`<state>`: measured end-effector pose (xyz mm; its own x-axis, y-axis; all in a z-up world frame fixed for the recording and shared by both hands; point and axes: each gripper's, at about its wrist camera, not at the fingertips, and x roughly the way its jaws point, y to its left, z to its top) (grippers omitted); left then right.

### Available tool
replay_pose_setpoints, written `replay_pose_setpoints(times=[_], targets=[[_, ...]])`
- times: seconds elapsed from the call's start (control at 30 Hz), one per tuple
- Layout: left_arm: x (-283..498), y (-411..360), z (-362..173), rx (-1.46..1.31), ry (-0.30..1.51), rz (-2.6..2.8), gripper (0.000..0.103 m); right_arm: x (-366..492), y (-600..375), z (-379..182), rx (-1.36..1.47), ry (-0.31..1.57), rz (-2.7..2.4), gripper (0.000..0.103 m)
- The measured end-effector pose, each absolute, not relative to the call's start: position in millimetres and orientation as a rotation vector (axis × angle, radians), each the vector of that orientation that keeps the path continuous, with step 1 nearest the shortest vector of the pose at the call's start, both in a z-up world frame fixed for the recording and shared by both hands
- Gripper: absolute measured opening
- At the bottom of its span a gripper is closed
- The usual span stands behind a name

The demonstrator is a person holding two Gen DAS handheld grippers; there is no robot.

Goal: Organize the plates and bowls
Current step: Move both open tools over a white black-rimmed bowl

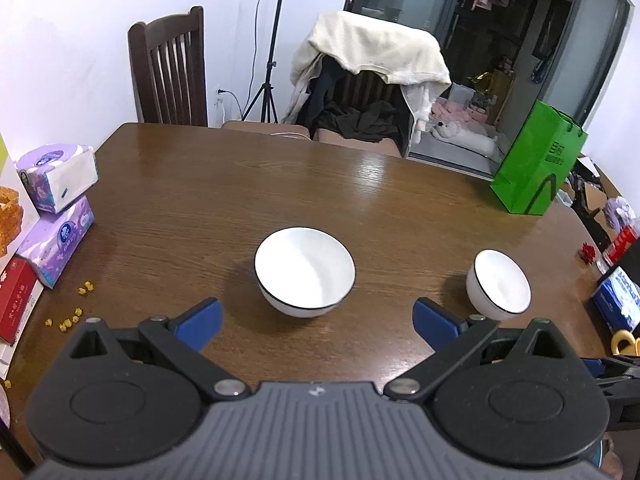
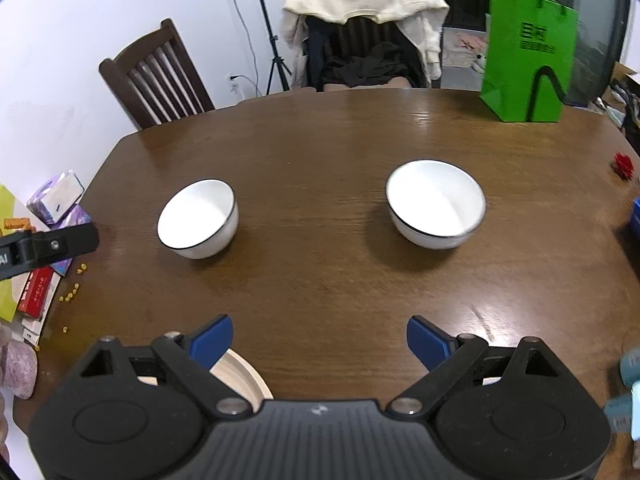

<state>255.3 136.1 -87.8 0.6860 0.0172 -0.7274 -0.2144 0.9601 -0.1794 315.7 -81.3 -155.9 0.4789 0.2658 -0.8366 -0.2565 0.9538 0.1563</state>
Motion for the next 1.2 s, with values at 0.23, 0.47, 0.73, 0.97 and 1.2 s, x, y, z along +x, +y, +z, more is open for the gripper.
replay_pose_setpoints(times=[0.23, 0.47, 0.73, 0.97, 1.2], targets=[[274.0, 152.5, -96.5, -0.286, 0.801, 0.157, 0.103, 341.8, -50.1, -161.6, -0.012, 1.025, 0.342, 0.094], [292.0, 164.2, -105.1, -0.297, 0.804, 0.205, 0.103, 367.0, -25.5, -171.0, -0.034, 1.034, 0.355, 0.094], [313.7, 179.8, -120.5, -0.325, 0.838, 0.257, 0.103, 388.1, -0.1, -179.0, -0.062, 1.031, 0.379, 0.094], [330.8, 190.9, -132.7, -0.333, 0.863, 0.297, 0.103, 409.8, 18.7, -187.3, -0.095, 1.031, 0.388, 0.094], [342.2, 198.9, -142.2, -0.338, 0.885, 0.32, 0.103, 423.7, 37.2, -194.9, -0.118, 1.037, 0.413, 0.094]])
